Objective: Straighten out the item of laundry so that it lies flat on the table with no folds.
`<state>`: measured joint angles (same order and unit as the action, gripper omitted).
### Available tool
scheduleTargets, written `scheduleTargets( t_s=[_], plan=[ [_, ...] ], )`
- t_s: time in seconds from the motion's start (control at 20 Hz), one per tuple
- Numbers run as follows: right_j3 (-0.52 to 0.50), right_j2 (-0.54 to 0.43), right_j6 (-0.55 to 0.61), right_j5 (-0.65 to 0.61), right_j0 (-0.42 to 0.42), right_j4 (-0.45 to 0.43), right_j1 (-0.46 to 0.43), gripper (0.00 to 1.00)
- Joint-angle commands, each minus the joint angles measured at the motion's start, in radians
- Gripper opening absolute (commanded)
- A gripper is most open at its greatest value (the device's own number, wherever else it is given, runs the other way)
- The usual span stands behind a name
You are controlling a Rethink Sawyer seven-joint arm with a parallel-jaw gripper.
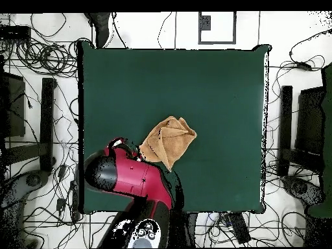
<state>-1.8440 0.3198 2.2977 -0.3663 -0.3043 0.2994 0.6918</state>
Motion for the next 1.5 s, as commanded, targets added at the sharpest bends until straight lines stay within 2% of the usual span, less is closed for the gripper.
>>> scheduleTargets(
  t_s=[0.05,0.3,0.65,1.05,1.5],
  plan=[
    [-0.034,-0.176,-0.044,0.071,0.048,-0.116,-0.044,1.0],
    [0.006,-0.178,-0.026,0.006,0.044,-0.166,-0.063,1.0],
    [0.081,-0.17,-0.022,-0.145,0.048,-0.206,-0.053,1.0],
    [0.075,-0.184,-0.004,-0.131,0.063,-0.215,-0.055,1.0],
    [0.099,-0.235,-0.078,-0.185,0.137,-0.25,-0.054,1.0]
  ],
)
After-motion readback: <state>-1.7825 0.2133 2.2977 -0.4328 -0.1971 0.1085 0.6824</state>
